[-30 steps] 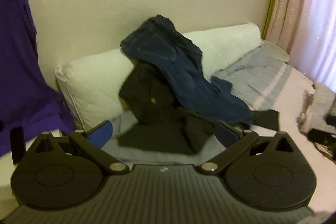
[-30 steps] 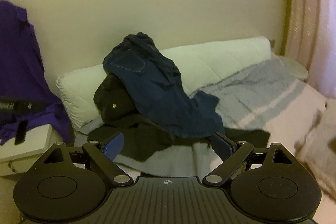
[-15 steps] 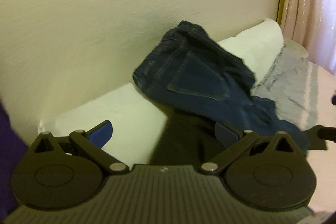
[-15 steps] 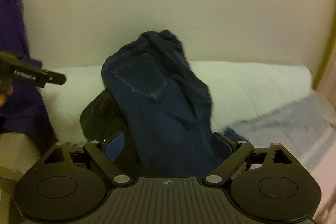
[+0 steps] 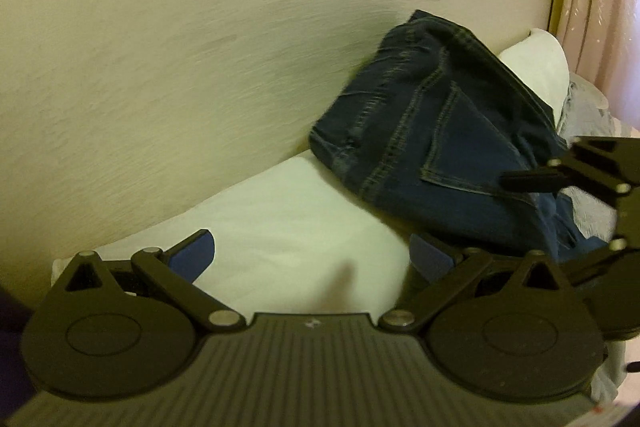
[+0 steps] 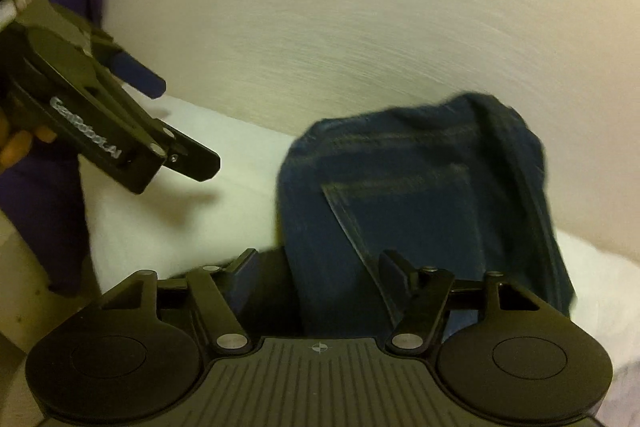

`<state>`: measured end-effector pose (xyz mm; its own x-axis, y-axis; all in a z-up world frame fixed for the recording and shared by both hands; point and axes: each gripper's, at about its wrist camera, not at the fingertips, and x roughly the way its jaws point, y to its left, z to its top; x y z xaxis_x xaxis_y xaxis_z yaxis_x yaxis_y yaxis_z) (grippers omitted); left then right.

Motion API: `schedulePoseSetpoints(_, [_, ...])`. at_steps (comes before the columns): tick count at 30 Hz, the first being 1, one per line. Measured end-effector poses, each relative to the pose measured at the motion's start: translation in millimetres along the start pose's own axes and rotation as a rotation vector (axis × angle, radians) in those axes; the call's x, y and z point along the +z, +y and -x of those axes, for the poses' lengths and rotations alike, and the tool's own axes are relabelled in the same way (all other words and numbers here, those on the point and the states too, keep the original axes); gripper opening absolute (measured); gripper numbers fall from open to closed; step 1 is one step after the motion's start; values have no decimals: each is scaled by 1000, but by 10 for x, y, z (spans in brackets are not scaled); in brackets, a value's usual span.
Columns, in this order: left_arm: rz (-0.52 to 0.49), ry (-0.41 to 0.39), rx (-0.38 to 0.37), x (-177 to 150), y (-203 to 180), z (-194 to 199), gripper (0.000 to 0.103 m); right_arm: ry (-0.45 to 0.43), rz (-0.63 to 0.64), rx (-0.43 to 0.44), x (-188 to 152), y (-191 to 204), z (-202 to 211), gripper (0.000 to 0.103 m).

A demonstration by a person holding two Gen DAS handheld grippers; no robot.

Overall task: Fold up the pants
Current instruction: 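Grasp the waistband of the blue jeans with the right gripper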

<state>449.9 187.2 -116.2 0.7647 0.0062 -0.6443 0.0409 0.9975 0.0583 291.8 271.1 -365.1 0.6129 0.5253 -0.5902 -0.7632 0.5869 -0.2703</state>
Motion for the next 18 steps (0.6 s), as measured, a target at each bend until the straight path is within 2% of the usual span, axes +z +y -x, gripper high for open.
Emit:
schedulePoseSetpoints(2, [15, -3, 2, 10, 64, -17, 102, 23, 36, -15, 40, 18, -181, 61])
schedulePoseSetpoints(4, [30, -7, 5, 23, 108, -33, 102, 22, 54, -22, 70, 8, -262, 54])
schedulePoseSetpoints(5, [35, -10, 6, 26, 128, -7, 102, 20, 42, -33, 97, -14, -253, 36])
schedulePoseSetpoints(6, [40, -15, 4, 36, 140, 15, 102, 16, 11, -40, 123, -74, -222, 26])
schedulePoseSetpoints(9, [43, -27, -9, 74, 135, 89, 102, -14, -75, -38, 145, -263, 18, 10])
schedulePoseSetpoints(13, [35, -62, -53, 126, 47, 259, 102, -75, -212, -60, 85, -550, 609, 7])
schedulePoseSetpoints(18, [17, -106, -150, 137, -210, 542, 102, -138, -392, -161, -135, -1037, 1568, 5])
